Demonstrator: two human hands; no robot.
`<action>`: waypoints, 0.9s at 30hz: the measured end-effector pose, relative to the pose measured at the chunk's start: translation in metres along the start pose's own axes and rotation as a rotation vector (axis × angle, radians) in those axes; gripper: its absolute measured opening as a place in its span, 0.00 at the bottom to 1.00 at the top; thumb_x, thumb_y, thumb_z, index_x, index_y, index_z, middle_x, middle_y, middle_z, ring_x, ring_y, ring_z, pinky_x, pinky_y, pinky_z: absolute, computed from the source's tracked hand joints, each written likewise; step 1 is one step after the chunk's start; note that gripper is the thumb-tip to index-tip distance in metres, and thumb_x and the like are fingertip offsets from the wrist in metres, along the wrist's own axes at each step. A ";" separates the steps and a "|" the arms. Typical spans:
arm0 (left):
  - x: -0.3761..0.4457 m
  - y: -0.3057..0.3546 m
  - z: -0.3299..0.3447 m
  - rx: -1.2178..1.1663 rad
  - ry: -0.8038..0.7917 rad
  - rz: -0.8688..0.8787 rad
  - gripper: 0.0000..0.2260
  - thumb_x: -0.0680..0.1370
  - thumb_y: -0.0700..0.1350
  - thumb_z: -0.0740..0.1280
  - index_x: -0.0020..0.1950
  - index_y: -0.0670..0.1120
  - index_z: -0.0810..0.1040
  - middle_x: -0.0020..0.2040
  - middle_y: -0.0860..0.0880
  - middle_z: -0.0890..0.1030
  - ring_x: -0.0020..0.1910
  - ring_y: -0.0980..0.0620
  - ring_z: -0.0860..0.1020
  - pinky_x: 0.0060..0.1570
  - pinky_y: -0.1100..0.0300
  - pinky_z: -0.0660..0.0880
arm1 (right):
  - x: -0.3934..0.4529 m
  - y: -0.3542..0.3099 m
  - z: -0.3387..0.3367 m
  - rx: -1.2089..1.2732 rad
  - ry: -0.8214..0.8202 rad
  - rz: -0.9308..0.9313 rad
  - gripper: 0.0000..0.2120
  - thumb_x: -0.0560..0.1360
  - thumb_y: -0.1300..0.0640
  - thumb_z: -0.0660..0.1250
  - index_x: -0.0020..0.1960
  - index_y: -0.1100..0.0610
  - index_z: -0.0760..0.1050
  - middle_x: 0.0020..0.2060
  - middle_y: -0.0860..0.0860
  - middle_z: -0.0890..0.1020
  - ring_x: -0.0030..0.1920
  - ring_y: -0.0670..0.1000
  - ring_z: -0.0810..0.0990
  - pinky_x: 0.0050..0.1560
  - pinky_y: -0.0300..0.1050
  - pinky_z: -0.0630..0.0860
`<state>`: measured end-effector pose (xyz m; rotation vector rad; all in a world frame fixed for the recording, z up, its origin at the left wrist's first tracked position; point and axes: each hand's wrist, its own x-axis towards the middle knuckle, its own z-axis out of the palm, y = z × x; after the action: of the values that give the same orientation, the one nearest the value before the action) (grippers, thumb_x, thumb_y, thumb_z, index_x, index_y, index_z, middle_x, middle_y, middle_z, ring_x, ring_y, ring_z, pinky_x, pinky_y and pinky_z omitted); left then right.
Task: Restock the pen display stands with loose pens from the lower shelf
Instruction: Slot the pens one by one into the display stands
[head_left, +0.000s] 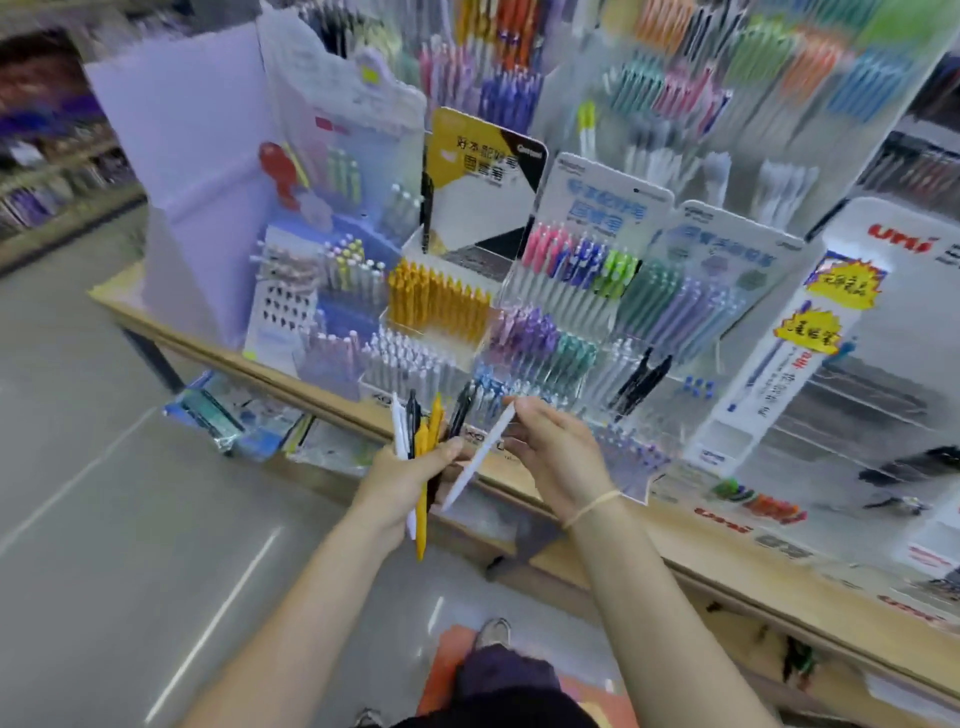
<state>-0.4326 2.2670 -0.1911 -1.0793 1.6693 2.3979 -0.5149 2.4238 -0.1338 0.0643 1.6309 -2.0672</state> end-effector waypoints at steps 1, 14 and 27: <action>0.005 0.006 -0.008 -0.025 0.021 -0.014 0.40 0.55 0.63 0.84 0.57 0.39 0.82 0.49 0.41 0.84 0.50 0.39 0.83 0.42 0.50 0.78 | 0.007 0.001 0.006 -0.013 0.022 -0.025 0.09 0.81 0.62 0.62 0.52 0.63 0.81 0.37 0.51 0.81 0.38 0.48 0.79 0.42 0.40 0.76; 0.091 0.063 -0.069 0.069 0.049 -0.045 0.07 0.80 0.43 0.69 0.48 0.39 0.81 0.40 0.44 0.85 0.29 0.51 0.81 0.27 0.60 0.77 | 0.134 0.019 0.037 -0.422 0.265 -0.273 0.05 0.78 0.63 0.67 0.49 0.58 0.82 0.42 0.54 0.84 0.38 0.44 0.81 0.43 0.37 0.79; 0.169 0.091 -0.105 0.070 -0.271 -0.234 0.11 0.81 0.45 0.67 0.59 0.40 0.80 0.43 0.42 0.86 0.33 0.47 0.83 0.32 0.58 0.80 | 0.160 0.078 0.073 -0.793 0.499 -0.301 0.04 0.77 0.64 0.70 0.51 0.60 0.82 0.40 0.48 0.82 0.42 0.45 0.82 0.47 0.32 0.76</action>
<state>-0.5420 2.0816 -0.2292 -0.8409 1.4404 2.2061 -0.6030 2.2877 -0.2372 0.0653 2.8088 -1.5058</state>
